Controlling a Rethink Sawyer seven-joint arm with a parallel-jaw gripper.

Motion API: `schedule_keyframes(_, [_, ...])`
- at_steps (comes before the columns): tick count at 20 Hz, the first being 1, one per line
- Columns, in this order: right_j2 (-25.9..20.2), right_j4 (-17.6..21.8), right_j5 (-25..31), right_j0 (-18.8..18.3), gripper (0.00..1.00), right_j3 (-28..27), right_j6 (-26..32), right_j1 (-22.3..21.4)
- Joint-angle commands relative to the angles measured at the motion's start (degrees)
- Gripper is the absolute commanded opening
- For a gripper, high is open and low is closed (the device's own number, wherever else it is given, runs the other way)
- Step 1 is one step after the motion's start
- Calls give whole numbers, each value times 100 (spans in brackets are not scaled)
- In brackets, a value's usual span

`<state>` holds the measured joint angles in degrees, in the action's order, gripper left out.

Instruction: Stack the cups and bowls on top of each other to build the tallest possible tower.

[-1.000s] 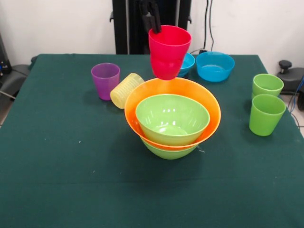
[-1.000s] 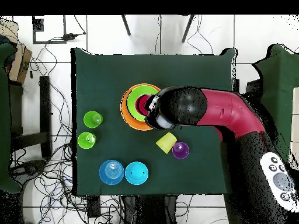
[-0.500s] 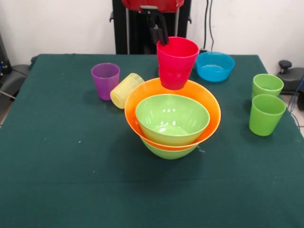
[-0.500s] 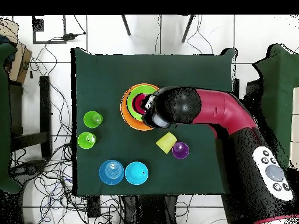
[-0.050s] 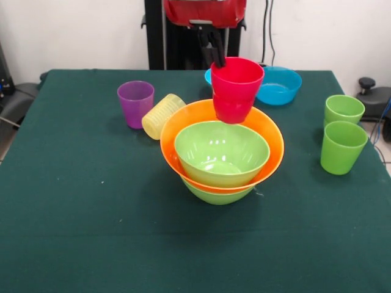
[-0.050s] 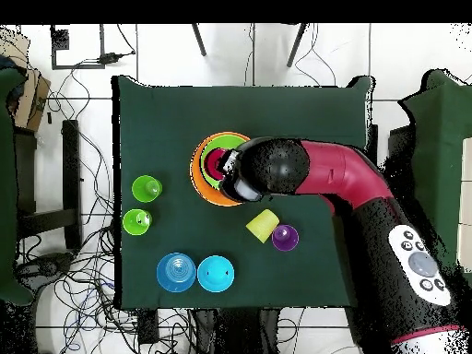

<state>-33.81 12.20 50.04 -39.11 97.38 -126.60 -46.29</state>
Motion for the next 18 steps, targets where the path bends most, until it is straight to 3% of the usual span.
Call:
schedule_keyframes(1, [-141, 552, -324, 223, 0, -83, 810, 343])
schedule_keyframes(18, [-251, 758, -39, 30, 0, -521, 1223, 571])
